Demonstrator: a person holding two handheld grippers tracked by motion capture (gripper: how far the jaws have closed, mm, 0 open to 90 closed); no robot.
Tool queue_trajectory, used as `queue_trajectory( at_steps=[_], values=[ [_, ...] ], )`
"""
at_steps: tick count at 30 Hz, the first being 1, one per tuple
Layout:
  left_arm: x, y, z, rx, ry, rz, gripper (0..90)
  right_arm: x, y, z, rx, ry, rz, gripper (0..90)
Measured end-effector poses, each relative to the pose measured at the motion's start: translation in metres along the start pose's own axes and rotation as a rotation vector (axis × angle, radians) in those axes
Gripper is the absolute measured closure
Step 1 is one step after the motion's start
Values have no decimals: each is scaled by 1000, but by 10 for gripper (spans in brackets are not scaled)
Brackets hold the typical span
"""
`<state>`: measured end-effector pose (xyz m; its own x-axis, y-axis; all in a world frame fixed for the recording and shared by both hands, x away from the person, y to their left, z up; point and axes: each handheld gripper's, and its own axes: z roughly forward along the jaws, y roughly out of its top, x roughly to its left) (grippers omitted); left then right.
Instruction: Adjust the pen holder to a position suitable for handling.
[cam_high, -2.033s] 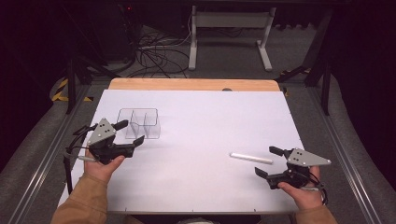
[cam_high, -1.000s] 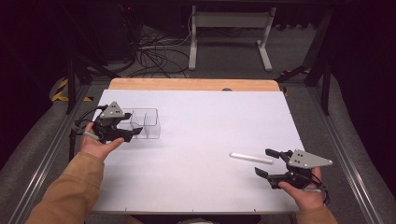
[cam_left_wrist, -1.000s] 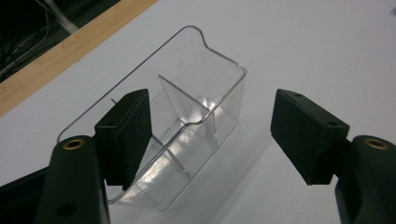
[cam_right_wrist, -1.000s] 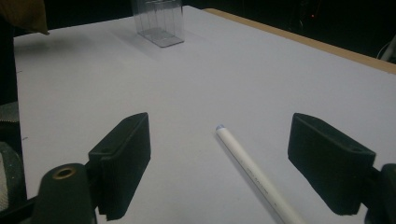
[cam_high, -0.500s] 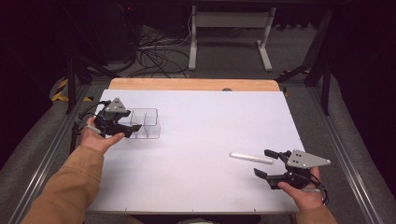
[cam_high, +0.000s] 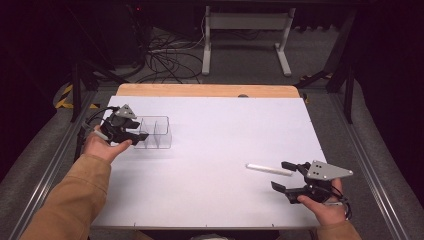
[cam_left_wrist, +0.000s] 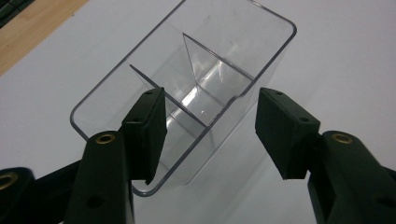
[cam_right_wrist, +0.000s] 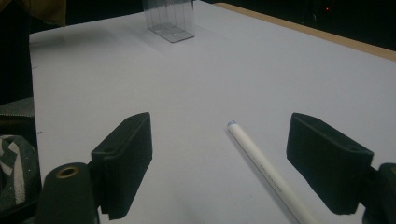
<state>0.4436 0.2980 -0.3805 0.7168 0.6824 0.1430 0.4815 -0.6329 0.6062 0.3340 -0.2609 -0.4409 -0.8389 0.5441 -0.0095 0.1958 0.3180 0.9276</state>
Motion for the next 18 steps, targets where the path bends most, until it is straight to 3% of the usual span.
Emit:
queue_trajectory(
  at_steps=[5,18],
  values=[
    [0,3,4,49,14,29,451,0,0,0,3,14,6,245],
    [2,2,21,147,1,42,477,0,-1,1,4,28,8,243]
  ],
)
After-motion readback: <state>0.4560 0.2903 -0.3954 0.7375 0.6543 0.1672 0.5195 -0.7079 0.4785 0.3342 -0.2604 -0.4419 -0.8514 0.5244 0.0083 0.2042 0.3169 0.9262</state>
